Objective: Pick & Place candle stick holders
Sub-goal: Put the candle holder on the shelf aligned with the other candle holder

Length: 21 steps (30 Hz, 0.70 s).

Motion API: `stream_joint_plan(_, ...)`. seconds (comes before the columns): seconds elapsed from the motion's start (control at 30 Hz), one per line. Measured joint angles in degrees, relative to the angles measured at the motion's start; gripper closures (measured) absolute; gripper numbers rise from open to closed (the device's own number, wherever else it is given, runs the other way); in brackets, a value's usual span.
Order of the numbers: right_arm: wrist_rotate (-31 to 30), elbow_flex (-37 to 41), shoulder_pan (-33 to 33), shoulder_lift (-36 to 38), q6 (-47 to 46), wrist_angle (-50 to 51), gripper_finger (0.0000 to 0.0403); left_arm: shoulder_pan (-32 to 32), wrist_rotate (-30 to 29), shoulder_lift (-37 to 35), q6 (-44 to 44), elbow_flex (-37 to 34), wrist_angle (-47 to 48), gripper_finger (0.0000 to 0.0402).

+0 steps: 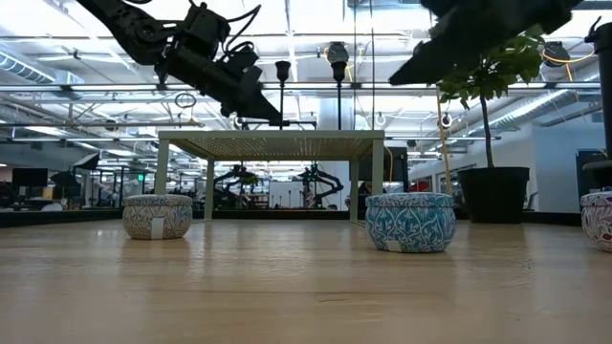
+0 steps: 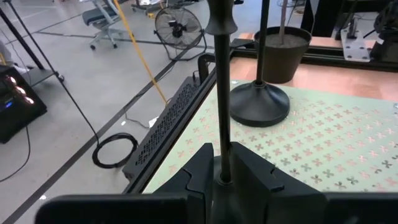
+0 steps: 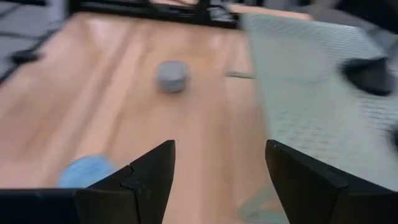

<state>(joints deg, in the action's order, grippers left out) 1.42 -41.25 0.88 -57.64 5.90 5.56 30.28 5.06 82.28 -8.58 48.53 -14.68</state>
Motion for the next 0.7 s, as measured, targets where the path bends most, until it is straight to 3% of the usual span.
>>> stream_joint_plan(0.2, 8.6, 0.0, 3.4, 6.1, 3.5, 9.3, 0.016, 0.0, -0.1, 0.0, 0.0, 0.0, 0.0, 0.033)
stream_joint_plan(0.4, 19.8, 0.0, 5.6, 10.3, 3.9, 15.0, 0.0161, -0.1, -0.1, 0.0, 1.5, 0.0, 0.1, 0.027)
stream_joint_plan(0.57, 29.8, 0.0, 7.5, 12.1, 7.0, 25.5, 0.0161, -0.7, -0.2, -0.5, 1.4, 0.0, 2.6, 0.0227)
stream_joint_plan(0.7, 33.3, 0.0, 9.6, 13.2, 8.7, 30.4, 0.0162, -1.6, -0.2, -0.7, 1.4, 0.0, 3.9, 0.0211)
